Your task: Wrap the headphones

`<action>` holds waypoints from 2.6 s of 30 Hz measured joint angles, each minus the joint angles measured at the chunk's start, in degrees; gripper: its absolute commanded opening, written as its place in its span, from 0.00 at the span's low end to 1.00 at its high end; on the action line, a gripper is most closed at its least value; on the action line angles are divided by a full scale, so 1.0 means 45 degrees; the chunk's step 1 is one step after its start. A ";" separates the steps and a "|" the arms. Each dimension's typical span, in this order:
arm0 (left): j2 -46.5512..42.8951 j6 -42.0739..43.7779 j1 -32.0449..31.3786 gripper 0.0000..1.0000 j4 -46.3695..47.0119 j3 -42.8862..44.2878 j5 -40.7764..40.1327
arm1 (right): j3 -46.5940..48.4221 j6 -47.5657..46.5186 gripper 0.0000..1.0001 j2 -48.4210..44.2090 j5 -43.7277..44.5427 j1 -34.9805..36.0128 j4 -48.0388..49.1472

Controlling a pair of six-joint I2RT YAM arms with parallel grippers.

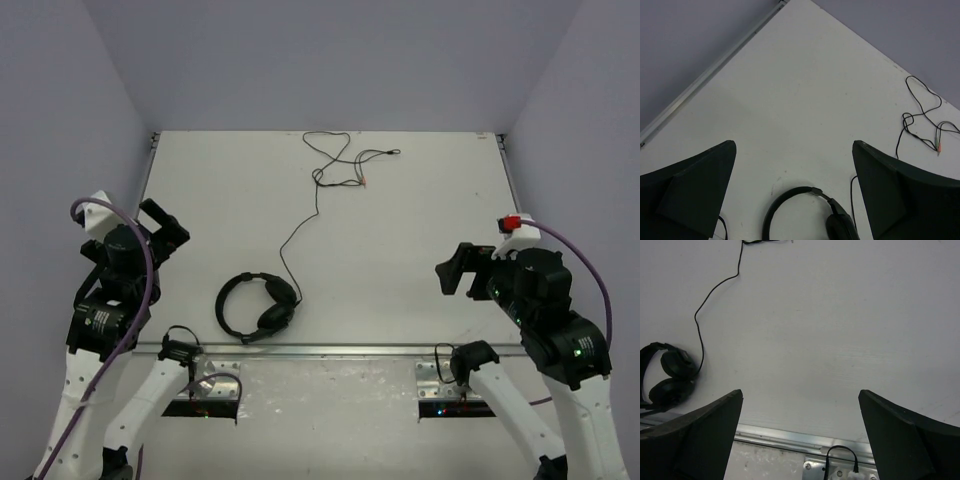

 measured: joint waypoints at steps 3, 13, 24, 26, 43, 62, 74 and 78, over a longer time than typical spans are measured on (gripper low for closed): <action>0.0010 -0.0379 0.0000 1.00 -0.0058 0.0000 -0.0136 | -0.0005 0.0063 0.99 -0.0146 0.0126 0.0005 0.0015; 0.5212 -0.0962 -0.0010 1.00 0.0486 -0.0583 0.2419 | -0.3118 0.2142 0.99 -0.1496 -0.2603 0.0005 0.3235; 0.7038 -0.3594 -0.0204 1.00 -0.0287 -0.2764 0.3585 | -0.4891 0.3531 0.99 -0.1127 -0.4847 0.0005 0.5605; 0.7193 -0.3759 -0.0257 1.00 -0.0194 -0.3157 0.4104 | -0.4935 0.3487 0.99 -0.1161 -0.4838 0.0005 0.5722; 1.3406 -0.3007 -0.1496 0.18 -0.0724 -0.1622 0.5527 | -0.5299 0.2885 0.99 -0.1200 -0.5115 0.0000 0.6737; 1.2162 -0.3657 -0.2341 0.48 0.3769 -0.2934 0.5338 | -0.6494 0.2404 0.99 0.1953 -0.6173 0.0000 0.8228; 1.1055 -0.4561 -0.3842 0.00 0.4896 -0.4294 0.4779 | -0.6494 0.2414 0.99 0.2652 -0.6125 0.0005 0.9020; 1.1074 -0.4459 -0.3881 0.00 0.4532 -0.4085 0.4444 | -0.6533 0.2288 0.99 0.3288 -0.6470 0.0000 0.9797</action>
